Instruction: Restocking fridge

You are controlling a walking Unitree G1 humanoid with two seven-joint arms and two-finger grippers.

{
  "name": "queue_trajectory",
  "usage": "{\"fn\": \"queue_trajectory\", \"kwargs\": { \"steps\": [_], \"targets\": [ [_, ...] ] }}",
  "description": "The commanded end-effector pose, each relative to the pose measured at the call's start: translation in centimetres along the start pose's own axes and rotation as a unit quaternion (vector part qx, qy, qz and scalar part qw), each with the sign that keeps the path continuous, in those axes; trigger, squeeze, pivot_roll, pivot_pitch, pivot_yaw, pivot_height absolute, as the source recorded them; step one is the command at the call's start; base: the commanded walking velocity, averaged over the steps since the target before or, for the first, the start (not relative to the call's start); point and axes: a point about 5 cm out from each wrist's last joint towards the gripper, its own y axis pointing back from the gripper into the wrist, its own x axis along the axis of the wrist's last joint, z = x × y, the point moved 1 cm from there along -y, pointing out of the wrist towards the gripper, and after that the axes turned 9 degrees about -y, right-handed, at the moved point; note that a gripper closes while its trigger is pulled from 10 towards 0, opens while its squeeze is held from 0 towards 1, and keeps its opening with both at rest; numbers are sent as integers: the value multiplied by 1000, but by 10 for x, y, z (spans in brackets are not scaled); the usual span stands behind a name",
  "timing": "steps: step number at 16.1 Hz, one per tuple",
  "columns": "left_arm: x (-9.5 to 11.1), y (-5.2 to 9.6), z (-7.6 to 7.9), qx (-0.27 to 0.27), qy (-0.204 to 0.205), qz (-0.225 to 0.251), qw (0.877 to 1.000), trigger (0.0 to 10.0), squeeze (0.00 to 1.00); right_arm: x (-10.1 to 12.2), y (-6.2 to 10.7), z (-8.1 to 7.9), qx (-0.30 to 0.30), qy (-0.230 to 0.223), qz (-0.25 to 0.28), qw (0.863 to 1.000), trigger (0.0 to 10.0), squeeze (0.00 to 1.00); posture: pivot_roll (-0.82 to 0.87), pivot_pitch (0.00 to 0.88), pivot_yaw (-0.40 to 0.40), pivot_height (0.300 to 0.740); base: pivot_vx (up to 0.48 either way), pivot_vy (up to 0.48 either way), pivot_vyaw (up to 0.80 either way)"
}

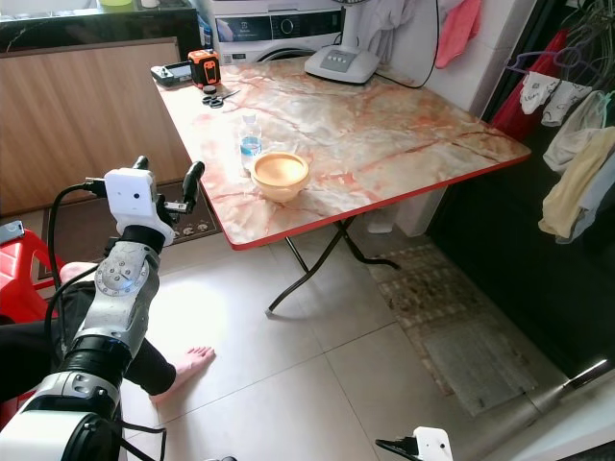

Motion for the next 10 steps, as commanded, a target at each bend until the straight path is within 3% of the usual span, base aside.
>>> {"fn": "queue_trajectory", "kwargs": {
  "steps": [1,10],
  "targets": [
    [3,-1,-1,2,9,2,1000,10000,0,1,1,2,-4,-5,4,1000,10000,0,51,24,-59,740,292,0,0],
    [4,0,-3,1,13,0,1000,10000,0,-1,1,3,-4,-4,3,1000,10000,0,48,0,-47,740,327,0,0]
  ]
}}
